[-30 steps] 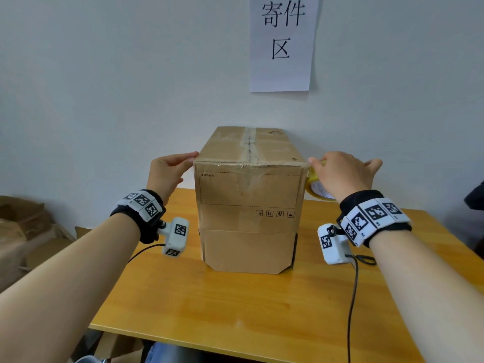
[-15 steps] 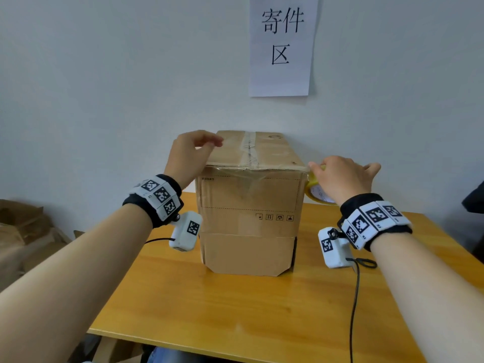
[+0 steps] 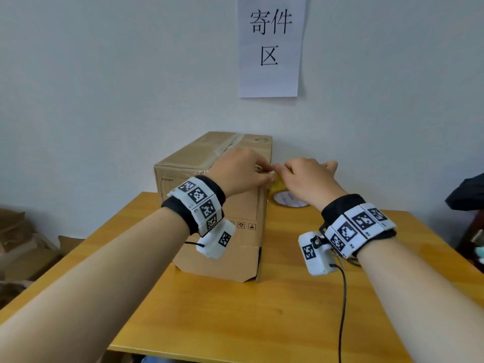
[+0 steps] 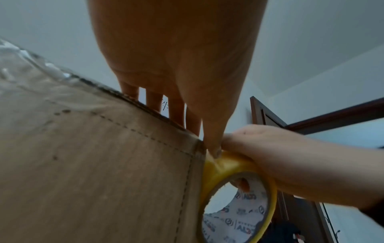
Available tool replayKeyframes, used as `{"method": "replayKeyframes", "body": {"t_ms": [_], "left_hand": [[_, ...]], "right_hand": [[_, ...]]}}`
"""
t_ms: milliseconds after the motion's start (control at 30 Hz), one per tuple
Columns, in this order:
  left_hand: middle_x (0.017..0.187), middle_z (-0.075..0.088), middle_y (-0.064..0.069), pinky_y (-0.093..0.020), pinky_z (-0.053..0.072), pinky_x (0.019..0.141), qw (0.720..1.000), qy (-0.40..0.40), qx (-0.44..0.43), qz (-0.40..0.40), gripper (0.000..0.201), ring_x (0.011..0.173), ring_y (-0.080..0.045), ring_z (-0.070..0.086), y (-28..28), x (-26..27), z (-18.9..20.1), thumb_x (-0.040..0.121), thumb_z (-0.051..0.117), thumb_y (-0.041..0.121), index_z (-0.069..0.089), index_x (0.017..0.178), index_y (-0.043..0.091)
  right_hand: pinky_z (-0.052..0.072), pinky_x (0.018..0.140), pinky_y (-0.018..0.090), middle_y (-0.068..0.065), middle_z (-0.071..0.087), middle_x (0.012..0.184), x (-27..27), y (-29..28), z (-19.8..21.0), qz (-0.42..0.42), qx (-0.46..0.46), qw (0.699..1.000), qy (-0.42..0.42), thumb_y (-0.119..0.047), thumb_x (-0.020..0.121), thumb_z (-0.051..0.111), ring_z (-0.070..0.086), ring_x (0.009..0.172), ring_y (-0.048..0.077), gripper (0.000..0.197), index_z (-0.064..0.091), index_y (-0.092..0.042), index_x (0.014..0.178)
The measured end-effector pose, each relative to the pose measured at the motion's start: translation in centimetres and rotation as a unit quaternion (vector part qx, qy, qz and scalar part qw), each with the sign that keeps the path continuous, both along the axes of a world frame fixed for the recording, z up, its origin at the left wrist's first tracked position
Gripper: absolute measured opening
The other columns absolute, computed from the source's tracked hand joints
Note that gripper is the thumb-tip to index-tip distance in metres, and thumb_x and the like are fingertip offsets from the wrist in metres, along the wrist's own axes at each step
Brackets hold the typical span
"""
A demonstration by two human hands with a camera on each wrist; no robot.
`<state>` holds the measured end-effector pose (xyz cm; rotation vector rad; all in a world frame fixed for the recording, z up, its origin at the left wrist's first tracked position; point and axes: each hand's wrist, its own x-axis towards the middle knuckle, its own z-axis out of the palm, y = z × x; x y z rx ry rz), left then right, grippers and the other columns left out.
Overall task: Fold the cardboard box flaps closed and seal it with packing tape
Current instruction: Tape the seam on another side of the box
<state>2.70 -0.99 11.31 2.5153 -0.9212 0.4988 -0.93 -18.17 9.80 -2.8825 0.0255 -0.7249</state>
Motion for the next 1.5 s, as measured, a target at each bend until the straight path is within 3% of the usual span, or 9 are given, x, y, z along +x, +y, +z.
{"method": "replayKeyframes", "body": {"t_ms": [167, 333, 433, 500, 733, 900, 1200, 1333, 1500], "left_hand": [[0.086, 0.071, 0.018, -0.018, 0.045, 0.069, 0.999, 0.007, -0.047, 0.018, 0.023, 0.085, 0.000, 0.063, -0.3, 0.3, -0.3, 0.083, 0.067, 0.047, 0.078, 0.097, 0.033], [0.084, 0.066, 0.020, -0.019, 0.043, 0.069, 0.998, 0.002, -0.062, 0.033, 0.022, 0.084, 0.001, 0.060, -0.5, 0.4, -0.7, 0.081, 0.069, 0.049, 0.077, 0.096, 0.035], [0.082, 0.066, 0.020, -0.020, 0.045, 0.070, 0.997, 0.003, -0.066, 0.030, 0.024, 0.083, 0.001, 0.061, -0.5, 0.5, -0.7, 0.081, 0.069, 0.053, 0.078, 0.094, 0.035], [0.083, 0.067, 0.020, -0.023, 0.049, 0.073, 0.997, 0.009, -0.065, 0.029, 0.025, 0.084, -0.001, 0.062, -0.5, 0.5, -0.7, 0.082, 0.068, 0.055, 0.077, 0.093, 0.034], [0.075, 0.062, 0.022, -0.017, 0.042, 0.065, 0.997, -0.003, -0.072, 0.027, 0.024, 0.077, 0.002, 0.058, -0.4, 0.3, -1.0, 0.083, 0.068, 0.054, 0.077, 0.094, 0.035], [0.092, 0.072, 0.017, -0.027, 0.054, 0.080, 0.996, -0.034, -0.070, 0.046, 0.031, 0.089, -0.003, 0.064, -0.6, 0.1, -1.5, 0.083, 0.065, 0.058, 0.077, 0.098, 0.034], [0.090, 0.074, 0.011, -0.029, 0.054, 0.075, 0.987, -0.109, -0.018, 0.113, 0.030, 0.089, -0.014, 0.067, -1.8, -0.5, -1.5, 0.084, 0.061, 0.057, 0.076, 0.095, 0.034], [0.095, 0.070, 0.012, -0.026, 0.043, 0.069, 0.982, -0.134, 0.014, 0.135, 0.023, 0.090, -0.014, 0.065, -2.4, -0.6, -1.2, 0.085, 0.059, 0.049, 0.071, 0.094, 0.032], [0.090, 0.067, 0.010, -0.027, 0.045, 0.066, 0.974, -0.152, 0.027, 0.168, 0.022, 0.082, -0.017, 0.064, -3.1, -0.8, -1.4, 0.080, 0.056, 0.046, 0.068, 0.089, 0.030]], "right_hand": [[0.028, 0.080, 0.039, -0.004, 0.066, 0.067, -0.6, -1.9, 0.1, 0.057, 0.088, 0.994, 0.033, -0.067, 0.093, 0.044, 0.055, 0.074, 0.014, 0.054, 0.069, -0.021, 0.082], [0.030, 0.056, 0.028, -0.008, 0.042, 0.040, -1.0, -3.8, -0.4, 0.122, 0.212, 0.969, 0.042, -0.064, 0.083, 0.065, 0.041, 0.039, 0.006, 0.058, 0.055, -0.012, 0.061], [0.034, 0.080, 0.035, 0.005, 0.061, 0.048, -1.4, -3.3, 0.0, 0.121, 0.167, 0.978, -0.007, -0.067, 0.082, 0.064, 0.060, 0.056, 0.013, 0.064, 0.063, -0.005, 0.066], [0.029, 0.085, 0.039, 0.005, 0.065, 0.055, -1.5, -3.2, 0.4, 0.103, 0.112, 0.988, -0.040, -0.072, 0.080, 0.061, 0.058, 0.073, 0.013, 0.065, 0.068, -0.009, 0.069], [0.029, 0.080, 0.040, 0.000, 0.063, 0.055, -0.4, -3.6, 0.0, 0.039, 0.022, 0.997, -0.059, -0.089, 0.070, 0.046, 0.049, 0.077, 0.015, 0.076, 0.069, -0.017, 0.064], [0.026, 0.076, 0.040, -0.003, 0.062, 0.057, 0.2, -3.6, -0.5, 0.013, 0.021, 0.998, -0.054, -0.089, 0.072, 0.046, 0.049, 0.074, 0.014, 0.073, 0.068, -0.020, 0.064], [0.023, 0.075, 0.039, -0.004, 0.060, 0.056, 1.4, -2.4, -0.1, 0.015, -0.008, 0.999, -0.039, -0.090, 0.074, 0.044, 0.057, 0.072, 0.019, 0.077, 0.070, -0.017, 0.070], [0.021, 0.075, 0.038, -0.002, 0.064, 0.062, 1.0, -2.7, -0.5, 0.035, 0.006, 0.999, -0.020, -0.083, 0.081, 0.044, 0.054, 0.078, 0.017, 0.069, 0.068, -0.019, 0.074], [0.029, 0.082, 0.038, 0.000, 0.065, 0.078, 0.0, -4.0, -0.8, 0.081, 0.087, 0.992, 0.030, -0.069, 0.087, 0.052, 0.038, 0.093, 0.021, 0.046, 0.068, -0.025, 0.087]]}}
